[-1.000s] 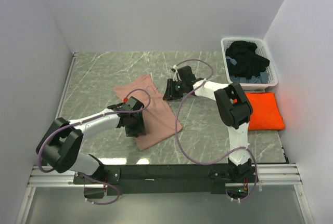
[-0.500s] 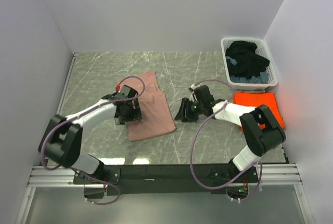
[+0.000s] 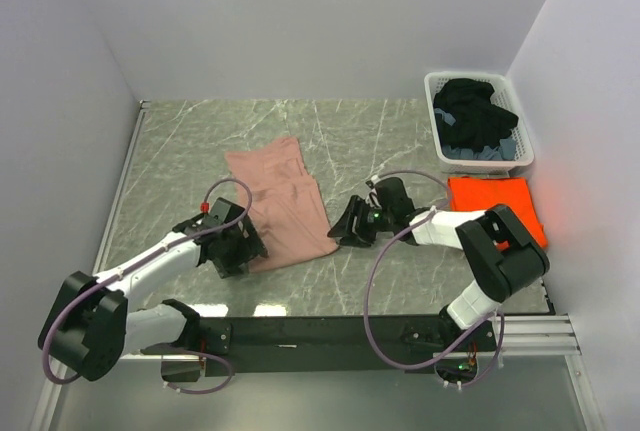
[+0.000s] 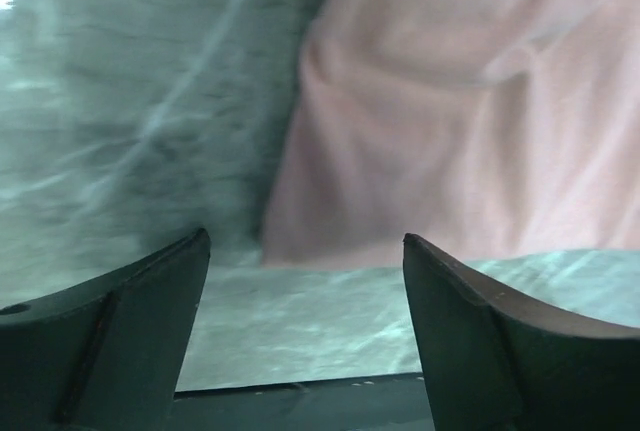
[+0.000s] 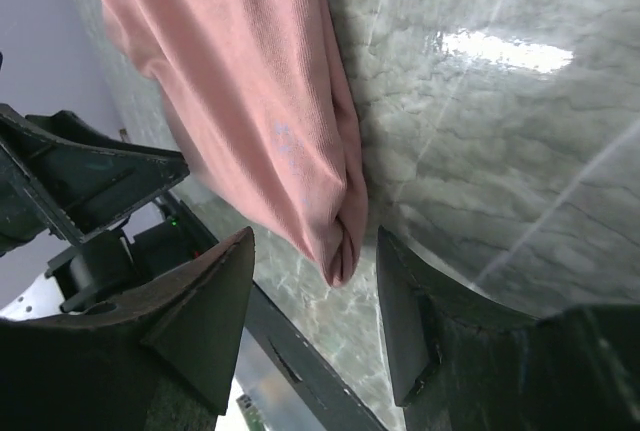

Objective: Fold and stack the t-shirts
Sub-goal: Fold the tshirt

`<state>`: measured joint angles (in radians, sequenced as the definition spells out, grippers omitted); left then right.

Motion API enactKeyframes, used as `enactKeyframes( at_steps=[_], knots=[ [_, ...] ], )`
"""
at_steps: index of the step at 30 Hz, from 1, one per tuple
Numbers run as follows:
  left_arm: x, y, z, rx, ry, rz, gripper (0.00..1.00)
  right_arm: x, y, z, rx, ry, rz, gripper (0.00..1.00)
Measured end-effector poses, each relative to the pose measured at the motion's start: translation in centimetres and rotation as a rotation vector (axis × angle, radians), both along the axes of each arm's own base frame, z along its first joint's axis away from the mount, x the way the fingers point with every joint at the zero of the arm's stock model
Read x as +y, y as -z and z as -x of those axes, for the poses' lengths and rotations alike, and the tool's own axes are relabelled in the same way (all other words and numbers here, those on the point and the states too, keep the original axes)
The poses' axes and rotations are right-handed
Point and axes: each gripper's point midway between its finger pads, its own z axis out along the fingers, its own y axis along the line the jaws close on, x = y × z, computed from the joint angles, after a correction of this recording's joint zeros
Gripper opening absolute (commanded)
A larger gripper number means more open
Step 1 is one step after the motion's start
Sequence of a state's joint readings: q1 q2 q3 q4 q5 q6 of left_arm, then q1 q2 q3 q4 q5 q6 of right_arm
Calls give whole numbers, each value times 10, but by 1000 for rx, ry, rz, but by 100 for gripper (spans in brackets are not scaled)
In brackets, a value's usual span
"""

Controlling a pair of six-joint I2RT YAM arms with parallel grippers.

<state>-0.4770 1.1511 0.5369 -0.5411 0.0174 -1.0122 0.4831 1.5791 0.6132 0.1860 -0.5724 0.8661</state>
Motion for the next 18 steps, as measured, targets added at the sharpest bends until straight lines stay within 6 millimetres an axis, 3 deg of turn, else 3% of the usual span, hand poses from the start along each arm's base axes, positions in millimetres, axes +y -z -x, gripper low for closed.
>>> enactKeyframes(
  at_steps=[4,11,18],
  knots=[
    [-13,0,-4,9,-4,60,77,6,5,5,32,-5,-22,59],
    [-26,-1,-4,26,-3,132,73,10,12,12,68,-15,-20,57],
    [-28,5,2,59,-10,146,48,15,17,14,95,-32,-46,45]
  ],
)
